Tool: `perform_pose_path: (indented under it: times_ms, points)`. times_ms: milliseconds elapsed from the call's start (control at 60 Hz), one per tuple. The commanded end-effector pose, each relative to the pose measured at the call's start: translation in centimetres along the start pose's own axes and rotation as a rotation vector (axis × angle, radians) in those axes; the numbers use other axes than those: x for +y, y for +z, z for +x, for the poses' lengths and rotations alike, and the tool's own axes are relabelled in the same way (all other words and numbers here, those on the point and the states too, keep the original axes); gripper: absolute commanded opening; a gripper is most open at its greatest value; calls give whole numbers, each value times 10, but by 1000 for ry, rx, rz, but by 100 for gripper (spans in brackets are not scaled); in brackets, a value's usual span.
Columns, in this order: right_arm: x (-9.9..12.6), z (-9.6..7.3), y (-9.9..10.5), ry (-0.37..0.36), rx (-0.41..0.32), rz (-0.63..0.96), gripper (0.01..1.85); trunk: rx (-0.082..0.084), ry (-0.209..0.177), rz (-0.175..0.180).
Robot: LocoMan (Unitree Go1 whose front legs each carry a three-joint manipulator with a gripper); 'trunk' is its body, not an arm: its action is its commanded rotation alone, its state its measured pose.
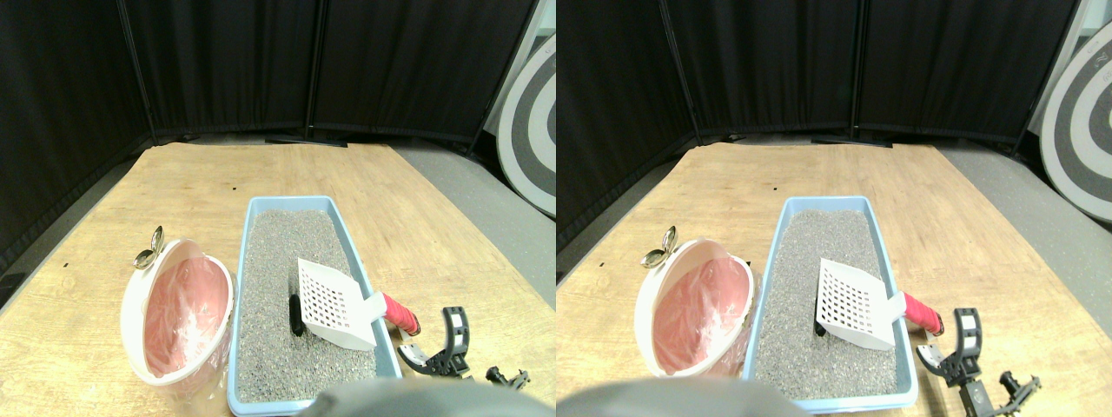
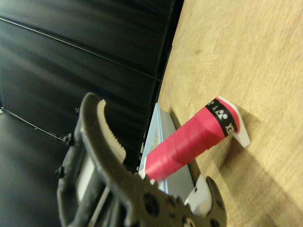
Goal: Scoop (unimanual)
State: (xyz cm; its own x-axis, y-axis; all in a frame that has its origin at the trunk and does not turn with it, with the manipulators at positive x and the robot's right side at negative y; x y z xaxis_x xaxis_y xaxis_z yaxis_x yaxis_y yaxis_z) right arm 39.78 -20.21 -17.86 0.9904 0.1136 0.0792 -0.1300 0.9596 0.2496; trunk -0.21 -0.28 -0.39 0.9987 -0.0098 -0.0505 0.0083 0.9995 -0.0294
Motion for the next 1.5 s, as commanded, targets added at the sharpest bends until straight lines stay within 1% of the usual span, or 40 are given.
perform_pose_path:
  times_ms: [17,50,83,183,217,233,550,717,833,1133,1150,1200,1217,1350,1367,1500]
  points:
    - [0,3,-1,-10,-16,18,96,15,18,-17]
    - [-1,5,-2,-6,-17,21,96,15,18,-17]
    - [-1,7,-3,-24,-14,47,95,15,18,-17]
    - [-1,12,-6,-25,-15,65,95,16,23,-20]
    - [0,13,-6,-24,-15,67,95,16,23,-20]
    - [-1,13,-6,-26,-12,69,95,21,24,-23]
    - [-2,21,-14,-34,1,111,95,23,27,-28]
    - [-4,25,-17,-65,6,113,95,24,26,-26]
    - [-4,28,-19,-76,8,116,95,24,19,-22]
    - [-7,40,-26,-75,2,148,94,23,6,-19]
    - [-7,40,-27,-73,0,150,94,25,4,-19]
    - [-8,42,-28,-80,5,146,94,25,4,-19]
    - [-8,42,-28,-81,6,145,94,22,3,-19]
    - [-9,45,-30,-84,9,140,93,22,3,-19]
    - [-9,45,-30,-86,10,140,93,22,-2,-16]
    - [-12,48,-31,-107,21,138,93,22,-5,-15]
